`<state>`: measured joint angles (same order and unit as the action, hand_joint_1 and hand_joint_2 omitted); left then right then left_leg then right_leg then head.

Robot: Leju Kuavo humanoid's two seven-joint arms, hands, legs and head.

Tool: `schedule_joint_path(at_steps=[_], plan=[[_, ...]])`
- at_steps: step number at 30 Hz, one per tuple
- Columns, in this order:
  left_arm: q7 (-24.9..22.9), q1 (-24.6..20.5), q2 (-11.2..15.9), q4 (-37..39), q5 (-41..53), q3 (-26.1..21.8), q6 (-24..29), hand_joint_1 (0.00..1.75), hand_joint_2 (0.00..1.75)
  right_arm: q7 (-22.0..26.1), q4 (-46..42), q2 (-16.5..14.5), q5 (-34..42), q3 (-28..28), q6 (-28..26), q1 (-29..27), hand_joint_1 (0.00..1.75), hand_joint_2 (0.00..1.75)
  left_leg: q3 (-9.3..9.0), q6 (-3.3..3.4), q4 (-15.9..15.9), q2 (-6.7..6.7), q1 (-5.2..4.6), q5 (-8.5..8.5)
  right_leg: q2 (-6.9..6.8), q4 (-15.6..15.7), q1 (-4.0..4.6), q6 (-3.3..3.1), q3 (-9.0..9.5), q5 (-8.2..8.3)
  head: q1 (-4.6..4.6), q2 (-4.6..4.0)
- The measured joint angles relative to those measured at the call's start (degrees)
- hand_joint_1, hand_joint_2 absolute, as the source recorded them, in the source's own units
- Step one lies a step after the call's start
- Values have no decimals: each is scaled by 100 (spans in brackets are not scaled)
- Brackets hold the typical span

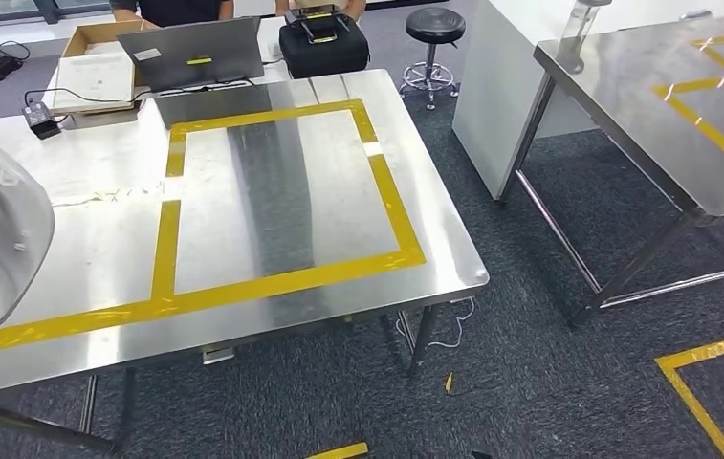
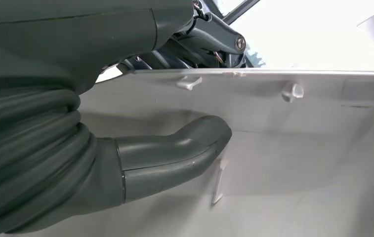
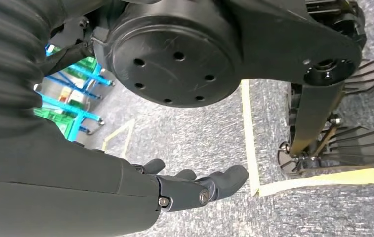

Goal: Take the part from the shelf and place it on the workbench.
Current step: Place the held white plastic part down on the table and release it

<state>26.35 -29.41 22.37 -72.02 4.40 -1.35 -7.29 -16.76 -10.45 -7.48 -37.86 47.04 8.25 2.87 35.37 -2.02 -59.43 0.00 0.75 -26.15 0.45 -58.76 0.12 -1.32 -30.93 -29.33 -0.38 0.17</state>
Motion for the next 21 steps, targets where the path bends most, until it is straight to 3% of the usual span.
schedule_joint_path(at_steps=[2, 4, 7, 8, 9, 10, 12, 13, 15, 19, 21], plan=[[3, 6, 3, 7, 9, -10, -1, 175, 175, -1, -1, 1, 1, 3, -1, 2, 0, 175, -42, 111, 18, 3, 7, 14, -6, -52, 15, 66, 8, -33, 3, 0], [11, -7, 16, 12, 17, -22, -2, 175, 175, -17, -2, 4, 5, 6, -1, 9, 0, 175, -93, 179, 20, -6, 25, -13, -14, -286, 12, 129, -92, -120, 20, 0], [18, -41, 32, 31, 24, -32, -13, 175, 175, -11, -1, 7, 13, 11, 0, 18, 0, 175, -138, 240, 22, -7, 22, -74, -20, -1269, -15, 202, -719, -486, 50, 0], [19, -40, 32, 40, 24, -32, -17, 175, 175, -4, -1, 7, 13, 14, -1, 12, 0, 175, -154, 246, 21, -8, 16, -95, -20, -1537, -18, 205, -930, -550, 52, 0], [18, -37, 32, 47, 25, -32, -18, 175, 175, -2, 0, 7, 15, 17, -1, 6, 0, 175, -180, 247, 20, -11, 10, -120, -20, -1618, -15, 195, -1051, -504, 55, 0], [16, -37, 32, 50, 26, -32, -18, 175, 175, -2, 0, 7, 18, 21, -1, 2, 0, 175, -215, 243, 20, -14, 4, -147, -20, -1493, -9, 171, -1067, -348, 57, 0], [7, -54, 32, 63, 53, -32, -2, 175, 175, -2, -1, 8, 25, 29, -1, 1, 0, 175, -303, 227, 23, -16, -5, -205, -21, -767, 26, 76, -841, 155, 61, 0], [2, -69, 33, 79, 99, -31, 30, 175, 175, 0, -1, 9, 26, 33, -1, 3, 0, 175, -338, 212, 26, -18, -12, -228, -21, -416, 50, 25, -714, 289, 61, 0], [-48, -111, 52, 159, 286, -25, 157, 175, 175, 0, -2, 11, 22, 40, -1, 5, 0, 175, -369, 156, 27, -21, -17, -248, -17, -48, 89, -50, -578, 355, 63, 0], [-134, -468, 192, 837, 1123, 50, 774, 175, 175, -2, 0, 1, -18, 51, -1, -13, 0, 175, -419, 139, 72, 5, -21, -277, 7, 15, 86, 57, -491, 451, 26, 0], [-122, -824, 277, 1414, 1905, 163, 1544, 175, 175, -1, 0, 0, -50, 52, -9, -6, 0, 175, -440, 121, 117, 11, -17, -273, 10, 13, 92, 22, -496, 439, 17, 0]])
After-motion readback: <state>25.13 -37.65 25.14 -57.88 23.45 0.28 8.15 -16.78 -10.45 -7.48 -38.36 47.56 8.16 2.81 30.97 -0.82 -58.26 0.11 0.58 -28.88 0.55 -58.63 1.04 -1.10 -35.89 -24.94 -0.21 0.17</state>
